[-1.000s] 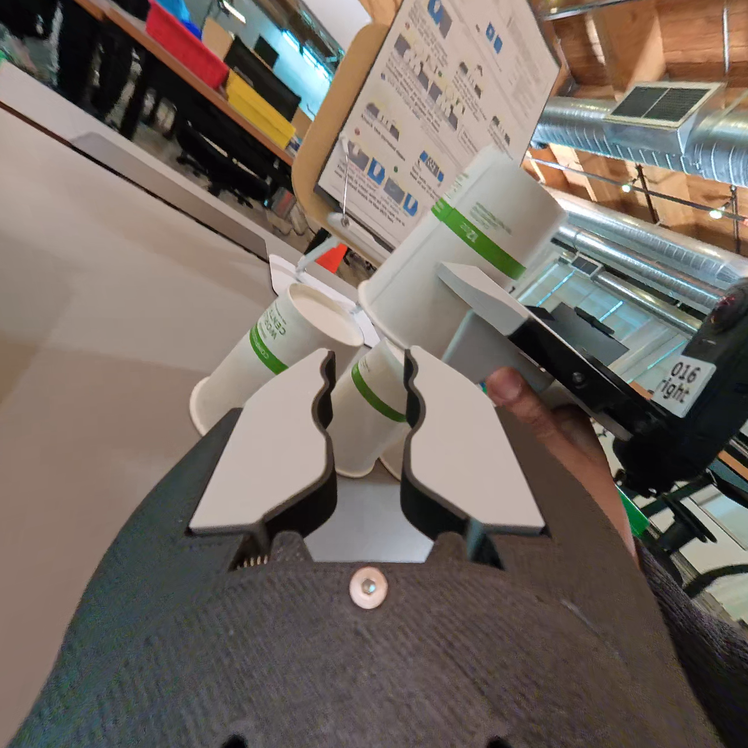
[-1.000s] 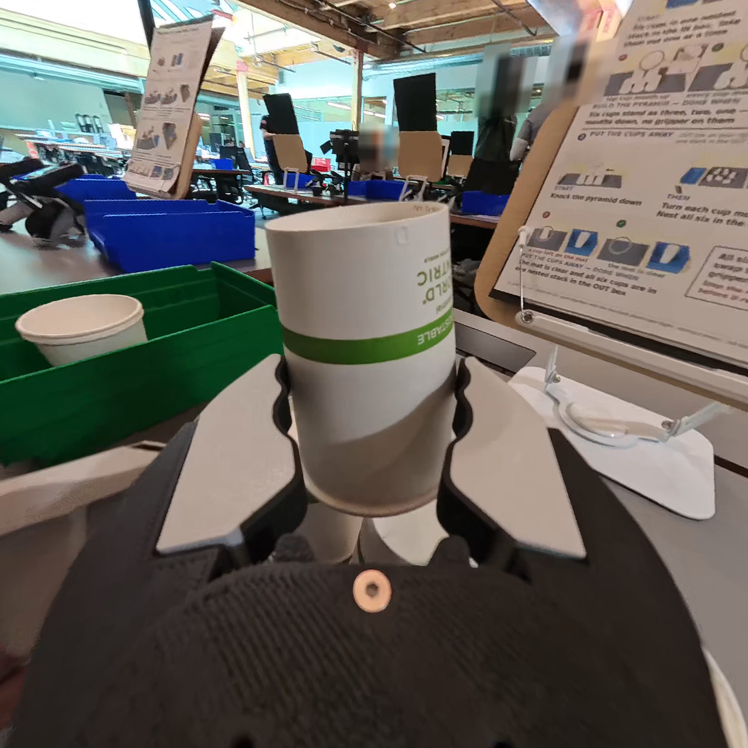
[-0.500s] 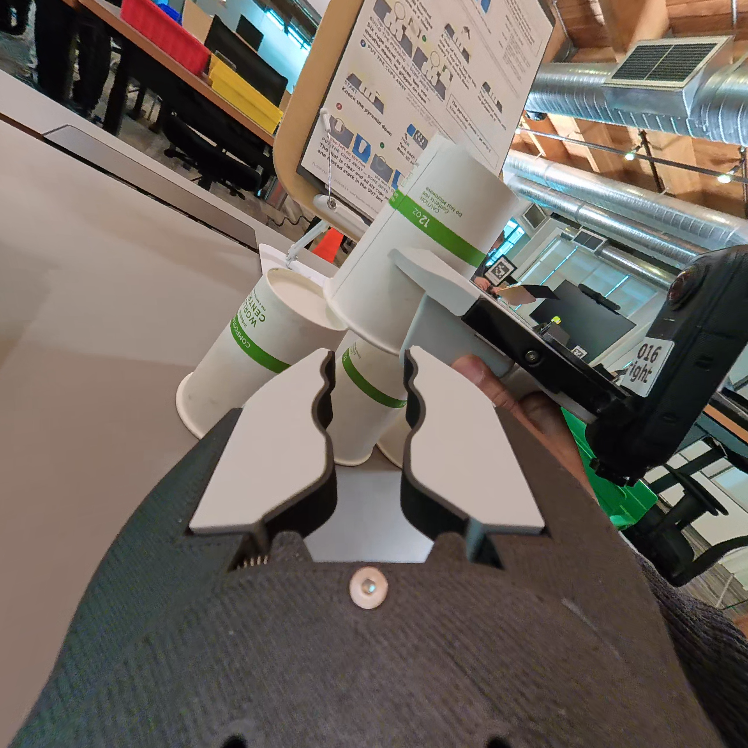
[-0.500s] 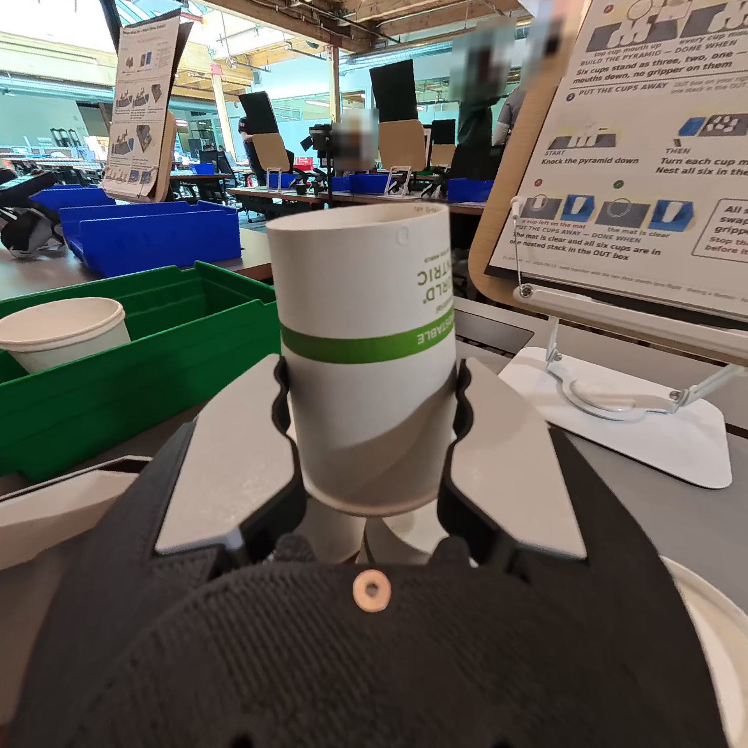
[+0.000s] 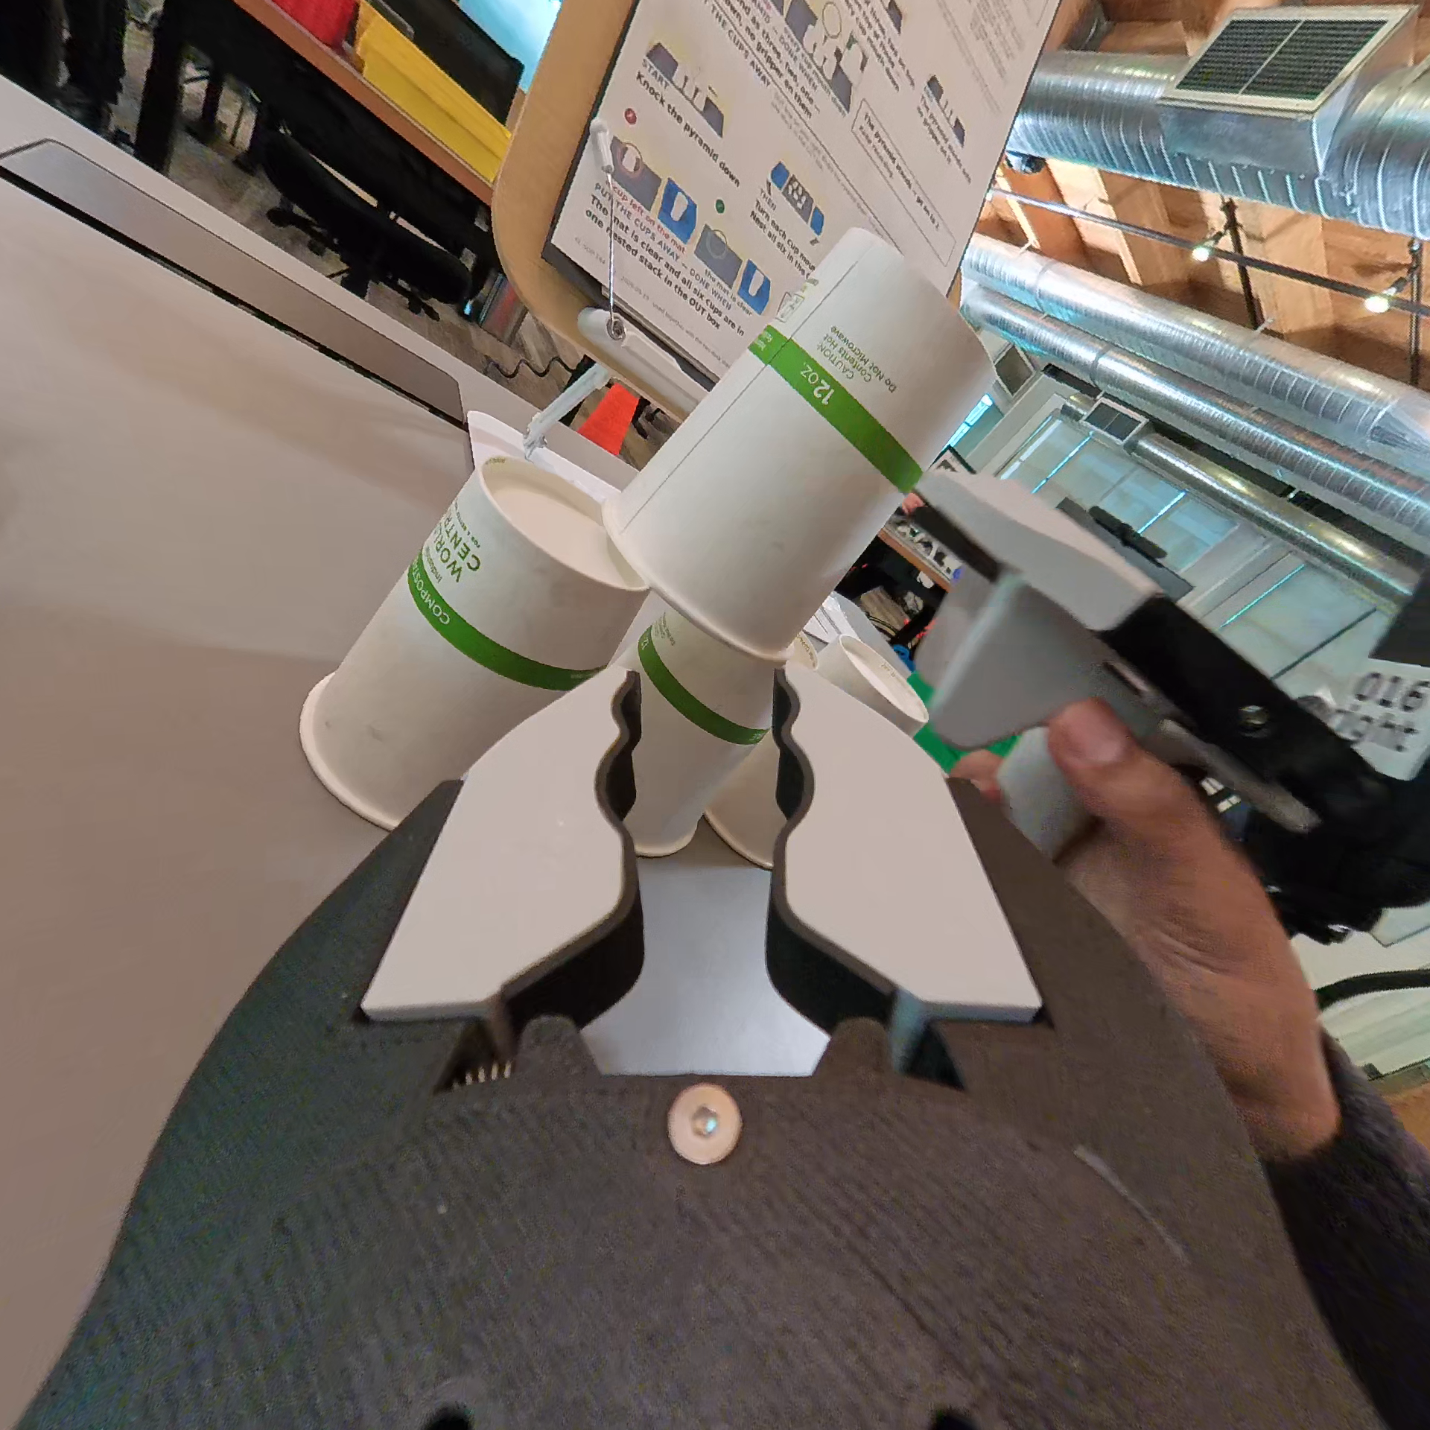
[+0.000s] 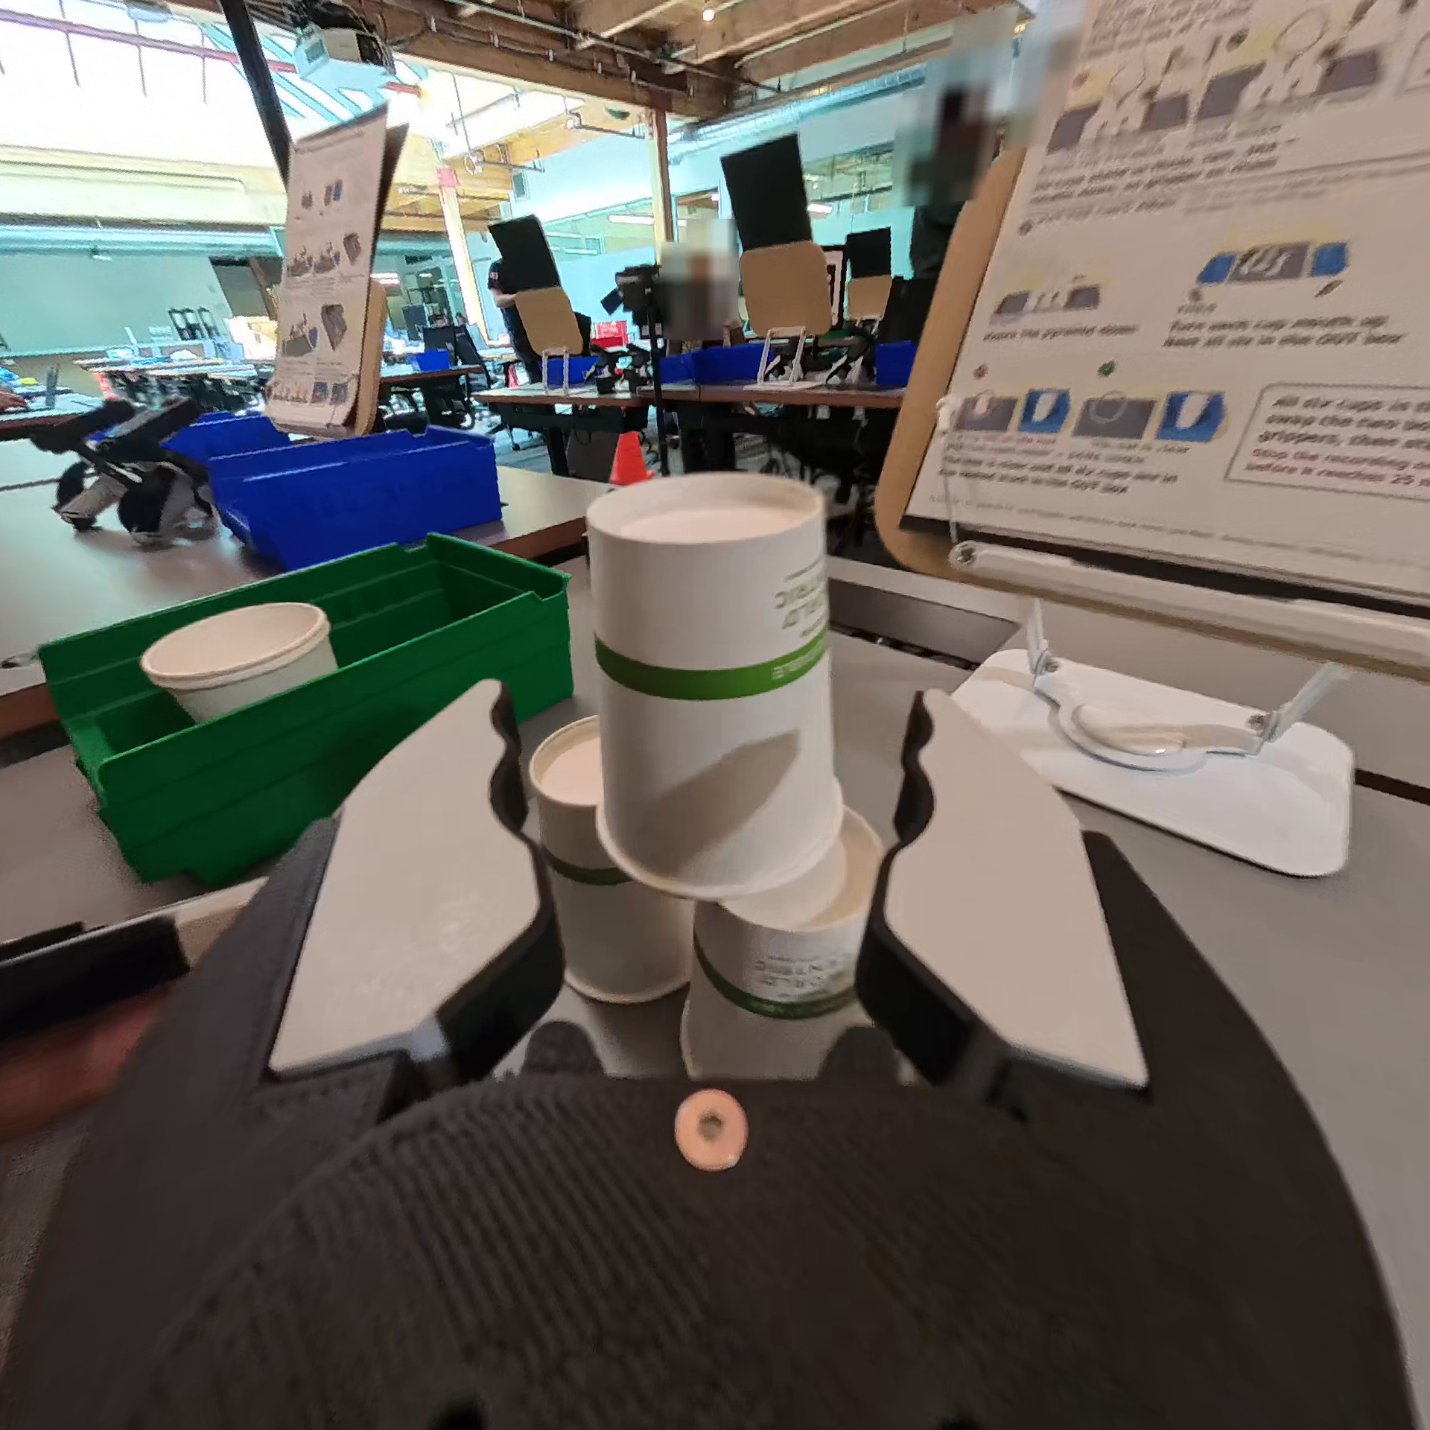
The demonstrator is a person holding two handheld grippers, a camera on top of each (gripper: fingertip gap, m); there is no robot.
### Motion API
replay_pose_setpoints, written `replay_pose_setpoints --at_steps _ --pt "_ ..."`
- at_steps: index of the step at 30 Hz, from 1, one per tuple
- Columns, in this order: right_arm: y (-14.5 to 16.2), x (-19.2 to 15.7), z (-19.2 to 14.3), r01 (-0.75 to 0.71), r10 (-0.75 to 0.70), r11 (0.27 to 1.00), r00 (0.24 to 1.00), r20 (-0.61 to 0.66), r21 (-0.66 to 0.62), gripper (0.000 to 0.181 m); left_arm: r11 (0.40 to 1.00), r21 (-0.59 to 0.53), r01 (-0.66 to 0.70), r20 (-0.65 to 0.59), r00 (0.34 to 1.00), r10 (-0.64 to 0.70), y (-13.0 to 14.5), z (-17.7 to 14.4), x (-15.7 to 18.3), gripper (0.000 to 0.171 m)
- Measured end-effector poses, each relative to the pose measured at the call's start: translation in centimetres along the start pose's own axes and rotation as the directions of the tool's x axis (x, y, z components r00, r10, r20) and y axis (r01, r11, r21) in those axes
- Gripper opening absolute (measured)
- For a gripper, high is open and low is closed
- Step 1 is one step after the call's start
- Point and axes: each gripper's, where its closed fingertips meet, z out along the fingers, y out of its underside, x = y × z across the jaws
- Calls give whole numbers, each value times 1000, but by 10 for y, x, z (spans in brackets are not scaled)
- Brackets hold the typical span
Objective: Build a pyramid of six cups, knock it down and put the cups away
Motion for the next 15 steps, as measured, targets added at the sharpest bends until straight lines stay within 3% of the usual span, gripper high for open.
replay_pose_setpoints --at_steps 3,7,10,12,15 --pt "-7 16 -23 -1 1 1000 1000 -22 3 89 1000 -9 8 -8 1000 -8 1 0 2 33" --pt "24 28 -62 109 -111 991 993 -27 -77 89 999 -32 -7 -22 1000 7 3 1 5 33" --pt "43 39 -97 195 -195 981 977 -85 -14 82 999 -35 -23 -25 999 22 4 1 6 33" --pt "38 28 -98 170 -169 984 985 -24 55 83 999 -45 -9 -33 999 8 7 3 9 33" --pt "41 19 -90 204 -204 979 978 42 -18 82 996 -76 -52 -33 998 49 16 5 12 33"
